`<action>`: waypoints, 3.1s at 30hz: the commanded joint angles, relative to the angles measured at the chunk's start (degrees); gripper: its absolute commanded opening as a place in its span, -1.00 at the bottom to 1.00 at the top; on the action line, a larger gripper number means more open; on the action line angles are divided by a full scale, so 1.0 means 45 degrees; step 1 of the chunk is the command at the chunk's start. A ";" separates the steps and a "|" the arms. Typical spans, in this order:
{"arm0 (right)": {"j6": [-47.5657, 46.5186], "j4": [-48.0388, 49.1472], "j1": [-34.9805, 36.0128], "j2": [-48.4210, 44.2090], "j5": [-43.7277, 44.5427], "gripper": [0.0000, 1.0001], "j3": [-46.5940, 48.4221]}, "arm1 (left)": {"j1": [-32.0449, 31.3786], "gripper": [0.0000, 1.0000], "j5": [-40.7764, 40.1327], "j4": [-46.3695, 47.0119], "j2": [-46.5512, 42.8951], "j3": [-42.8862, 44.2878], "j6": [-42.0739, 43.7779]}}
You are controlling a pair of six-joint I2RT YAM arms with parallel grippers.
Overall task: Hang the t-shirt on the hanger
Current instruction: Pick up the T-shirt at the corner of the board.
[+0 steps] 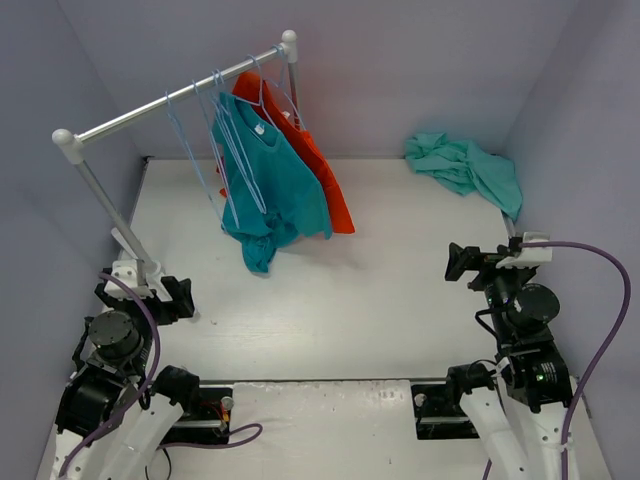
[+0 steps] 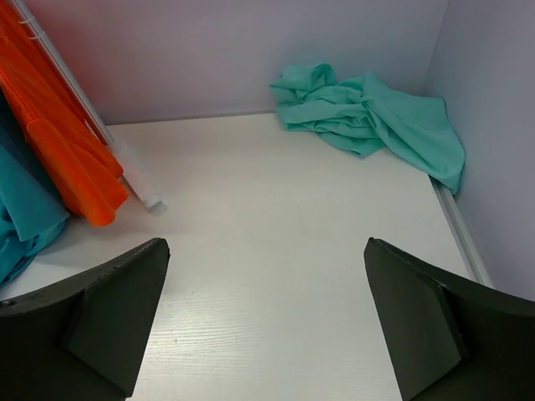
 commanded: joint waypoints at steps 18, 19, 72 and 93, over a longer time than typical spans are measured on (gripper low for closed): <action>0.0870 0.5877 -0.0309 0.9180 0.2960 1.00 0.2743 | 0.0018 0.65 -0.0001 0.1285 0.0916 -0.0325 -0.0192; 0.0838 0.6212 -0.0453 1.0240 0.3046 1.00 0.3078 | 0.0029 0.65 0.0076 0.1346 0.0930 -0.0388 -0.0129; 0.1099 0.4044 -0.4294 2.6897 -0.0929 -0.51 1.4749 | 0.0107 0.83 0.0347 0.1758 0.1131 -0.0740 0.0204; 0.0504 0.2109 -0.1662 1.4581 -0.1643 -1.00 0.9431 | 0.0056 0.83 0.0686 0.1890 0.0945 -0.0359 -0.0488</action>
